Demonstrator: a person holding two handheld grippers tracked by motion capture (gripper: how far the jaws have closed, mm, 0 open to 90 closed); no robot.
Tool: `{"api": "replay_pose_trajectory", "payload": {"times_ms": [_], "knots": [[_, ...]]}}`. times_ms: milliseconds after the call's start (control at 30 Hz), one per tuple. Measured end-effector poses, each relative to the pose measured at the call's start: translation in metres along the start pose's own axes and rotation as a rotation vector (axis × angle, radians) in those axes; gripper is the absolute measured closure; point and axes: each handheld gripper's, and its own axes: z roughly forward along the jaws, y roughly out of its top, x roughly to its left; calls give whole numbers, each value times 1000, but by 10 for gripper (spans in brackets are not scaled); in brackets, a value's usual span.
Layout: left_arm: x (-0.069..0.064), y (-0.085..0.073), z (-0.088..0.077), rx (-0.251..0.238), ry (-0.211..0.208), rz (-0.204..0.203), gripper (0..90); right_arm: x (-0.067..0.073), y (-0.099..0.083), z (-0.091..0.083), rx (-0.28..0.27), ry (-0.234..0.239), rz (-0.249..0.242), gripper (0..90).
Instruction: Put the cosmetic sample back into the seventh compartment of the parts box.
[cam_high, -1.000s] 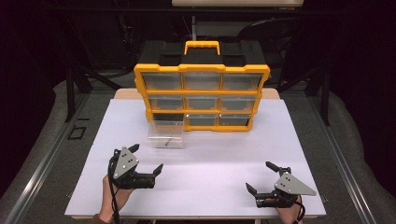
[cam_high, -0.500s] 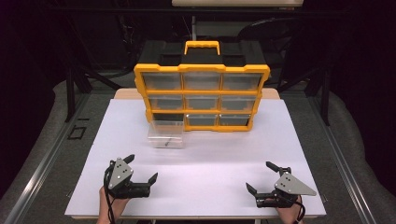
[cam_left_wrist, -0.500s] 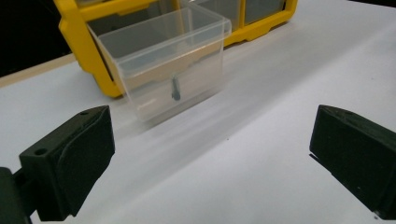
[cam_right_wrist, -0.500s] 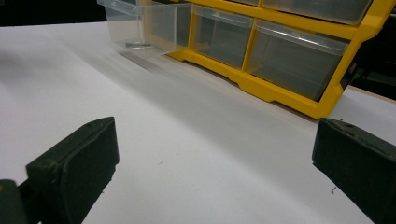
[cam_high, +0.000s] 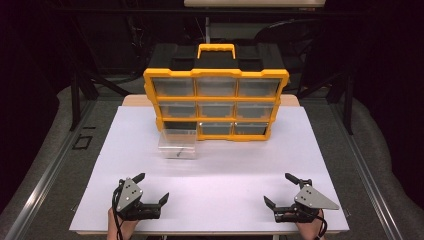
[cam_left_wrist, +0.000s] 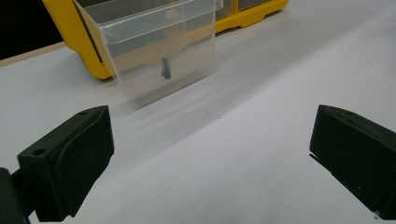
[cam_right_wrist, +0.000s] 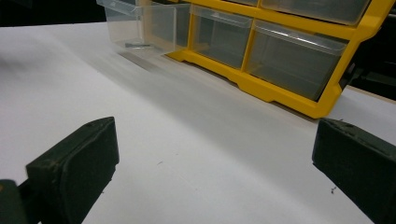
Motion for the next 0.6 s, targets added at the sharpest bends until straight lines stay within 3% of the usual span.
{"api": "replay_pose_trajectory", "payload": {"times_ms": [100,600], "knots": [[0,-7,3,10,-1,-23,0,0,0,0,1,1,0,1],[4,-9,10,32,-11,-34,0,0,0,-2,-2,4,7,1]]}}
